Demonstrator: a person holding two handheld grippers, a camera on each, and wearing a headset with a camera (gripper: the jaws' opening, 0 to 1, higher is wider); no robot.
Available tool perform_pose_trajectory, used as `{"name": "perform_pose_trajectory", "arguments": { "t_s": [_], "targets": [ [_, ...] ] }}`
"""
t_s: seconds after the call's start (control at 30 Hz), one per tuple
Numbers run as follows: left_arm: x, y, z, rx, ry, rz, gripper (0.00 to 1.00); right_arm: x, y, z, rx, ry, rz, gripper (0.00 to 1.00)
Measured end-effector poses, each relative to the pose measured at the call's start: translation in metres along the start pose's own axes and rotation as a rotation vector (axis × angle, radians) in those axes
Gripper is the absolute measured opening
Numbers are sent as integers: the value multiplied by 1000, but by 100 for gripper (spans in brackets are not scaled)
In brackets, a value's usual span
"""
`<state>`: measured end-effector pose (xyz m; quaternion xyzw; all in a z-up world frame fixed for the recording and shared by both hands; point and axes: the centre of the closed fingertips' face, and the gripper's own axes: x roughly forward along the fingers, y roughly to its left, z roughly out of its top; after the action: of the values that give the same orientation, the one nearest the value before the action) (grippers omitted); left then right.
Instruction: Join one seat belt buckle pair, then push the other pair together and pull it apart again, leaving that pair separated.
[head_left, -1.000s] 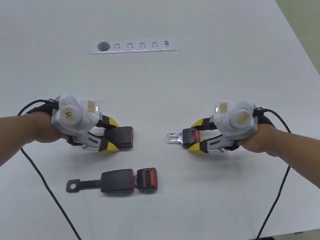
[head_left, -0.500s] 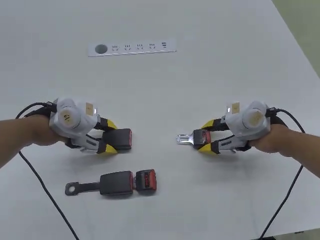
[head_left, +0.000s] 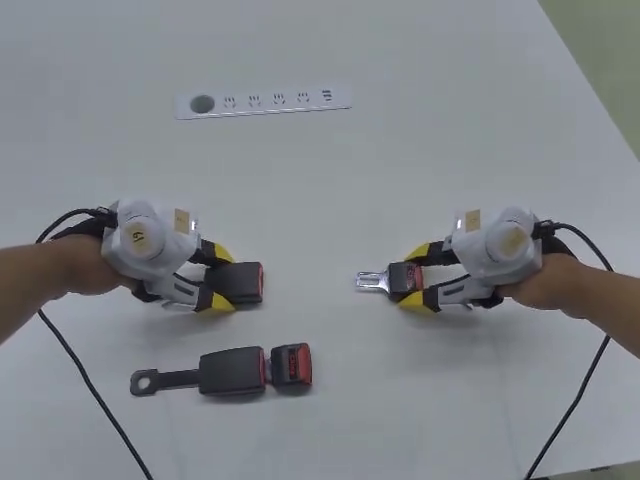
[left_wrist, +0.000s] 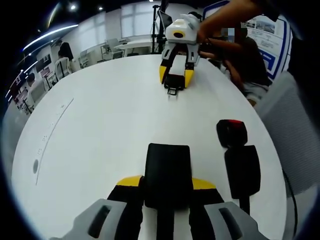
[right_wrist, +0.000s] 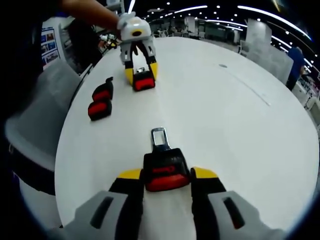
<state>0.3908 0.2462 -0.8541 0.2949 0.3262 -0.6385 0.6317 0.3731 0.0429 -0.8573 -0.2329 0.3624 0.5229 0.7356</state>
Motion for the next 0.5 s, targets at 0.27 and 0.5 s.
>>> {"name": "perform_pose_trajectory", "arguments": {
  "t_s": [0.27,0.5],
  "targets": [
    [-12,1,10,-99,-42,45,47,-4,-5,3,66,-36,-59,59],
    [-33,14,24,-236,-134,169,67,-19,-21,22,173,-170,-216,72]
  ]
}}
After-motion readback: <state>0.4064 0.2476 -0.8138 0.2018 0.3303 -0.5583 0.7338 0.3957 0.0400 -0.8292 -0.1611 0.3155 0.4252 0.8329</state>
